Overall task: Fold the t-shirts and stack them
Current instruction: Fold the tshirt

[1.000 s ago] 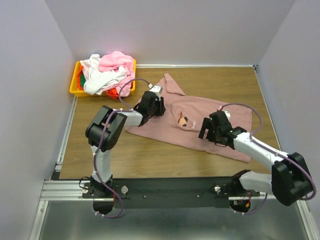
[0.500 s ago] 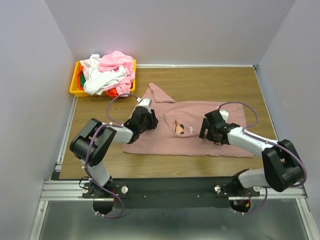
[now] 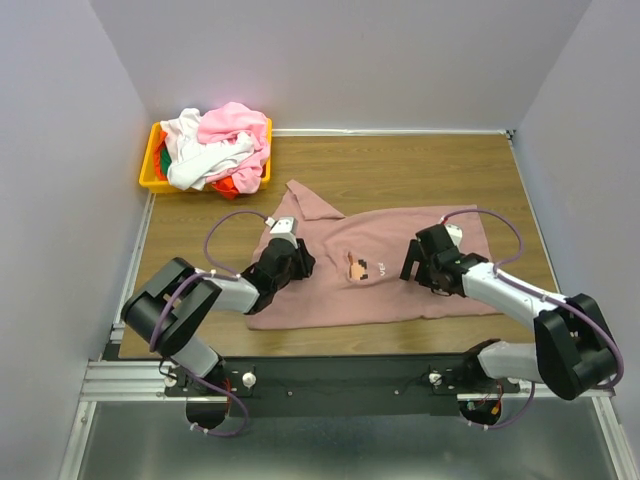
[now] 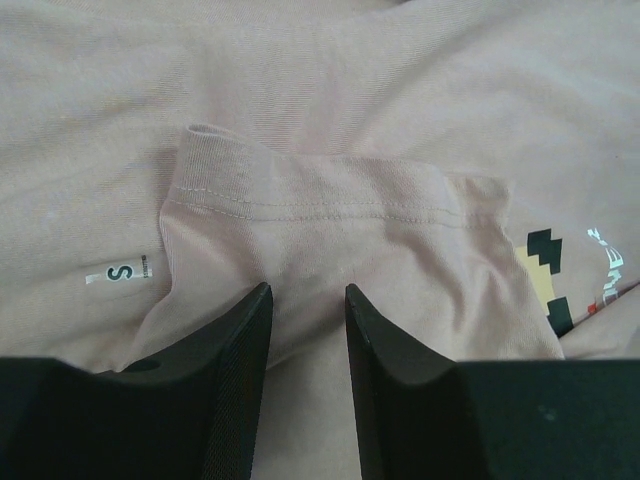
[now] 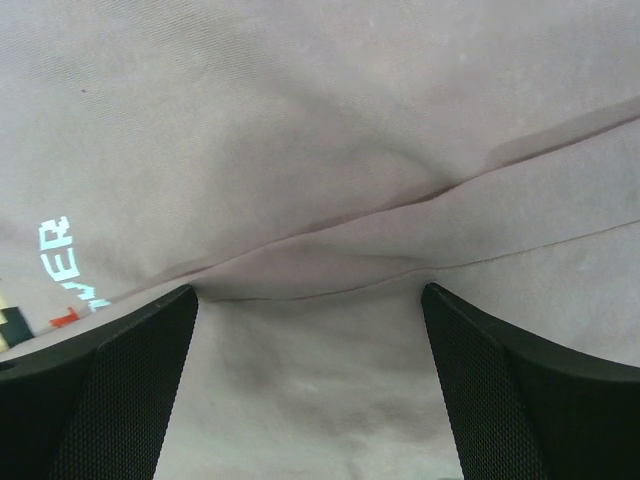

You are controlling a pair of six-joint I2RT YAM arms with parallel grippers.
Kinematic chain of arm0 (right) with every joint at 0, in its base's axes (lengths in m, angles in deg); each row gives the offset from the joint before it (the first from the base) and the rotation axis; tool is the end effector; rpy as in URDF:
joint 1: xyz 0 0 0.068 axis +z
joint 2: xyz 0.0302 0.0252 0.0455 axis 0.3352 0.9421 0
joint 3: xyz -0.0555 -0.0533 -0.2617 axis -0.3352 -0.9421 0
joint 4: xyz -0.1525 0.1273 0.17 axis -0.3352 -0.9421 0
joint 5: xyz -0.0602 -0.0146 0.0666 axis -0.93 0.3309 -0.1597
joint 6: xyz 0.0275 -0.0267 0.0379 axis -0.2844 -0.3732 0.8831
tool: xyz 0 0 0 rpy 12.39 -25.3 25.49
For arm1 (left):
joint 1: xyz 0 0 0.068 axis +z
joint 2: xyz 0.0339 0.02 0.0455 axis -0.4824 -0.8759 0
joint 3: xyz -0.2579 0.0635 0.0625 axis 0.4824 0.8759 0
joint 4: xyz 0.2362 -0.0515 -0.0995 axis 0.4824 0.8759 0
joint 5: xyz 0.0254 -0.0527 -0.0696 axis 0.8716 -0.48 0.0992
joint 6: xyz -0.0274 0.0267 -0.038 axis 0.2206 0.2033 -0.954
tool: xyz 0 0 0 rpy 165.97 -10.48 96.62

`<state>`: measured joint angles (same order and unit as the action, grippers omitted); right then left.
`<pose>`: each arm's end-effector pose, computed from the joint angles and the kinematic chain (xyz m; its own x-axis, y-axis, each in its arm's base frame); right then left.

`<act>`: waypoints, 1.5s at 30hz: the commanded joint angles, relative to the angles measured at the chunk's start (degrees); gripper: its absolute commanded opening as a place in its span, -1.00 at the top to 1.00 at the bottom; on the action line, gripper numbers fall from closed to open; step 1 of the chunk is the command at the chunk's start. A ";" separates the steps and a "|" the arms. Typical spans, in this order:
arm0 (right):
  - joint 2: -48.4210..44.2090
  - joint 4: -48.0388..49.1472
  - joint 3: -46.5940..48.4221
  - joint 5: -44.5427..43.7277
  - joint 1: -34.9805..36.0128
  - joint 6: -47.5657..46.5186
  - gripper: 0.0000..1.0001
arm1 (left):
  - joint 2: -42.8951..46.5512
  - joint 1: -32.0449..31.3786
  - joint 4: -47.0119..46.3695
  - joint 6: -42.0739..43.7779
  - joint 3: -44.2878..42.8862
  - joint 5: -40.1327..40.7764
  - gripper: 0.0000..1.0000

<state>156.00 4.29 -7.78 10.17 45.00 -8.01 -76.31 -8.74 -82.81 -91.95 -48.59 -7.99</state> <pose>0.2076 0.0874 0.1615 -0.7954 0.2714 -0.5419 0.2537 0.9611 0.1090 0.2206 -0.1631 0.1284 -0.6048 -0.2555 -0.7543 0.1851 0.8761 -0.4452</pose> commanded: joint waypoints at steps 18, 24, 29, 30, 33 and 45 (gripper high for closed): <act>-12.67 -10.37 4.19 4.09 -0.27 4.06 -1.00 | 15.63 -5.57 18.53 -6.38 2.35 6.75 0.08; -6.63 -11.08 15.62 -3.65 -1.76 -0.59 -1.00 | 20.65 -3.99 24.87 -1.37 -6.18 10.19 -0.10; 4.45 -9.07 24.85 -4.89 -7.82 -6.82 -1.00 | 16.88 3.82 22.77 3.20 -11.89 6.15 -0.10; 7.25 -7.50 27.47 -3.41 -10.53 -7.63 -0.99 | 15.30 5.05 22.41 4.51 -12.68 4.40 -0.09; 12.79 -4.77 31.96 -0.68 -16.08 -10.44 -0.96 | 10.74 8.75 21.97 7.50 -16.99 2.02 -0.09; 31.51 -2.12 45.24 0.83 -26.36 -15.89 -0.63 | -6.32 15.61 22.94 12.17 -30.88 -4.14 -0.09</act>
<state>182.77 1.39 34.49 9.93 20.71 -21.34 -79.76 5.47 -60.69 -82.26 -77.09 -8.69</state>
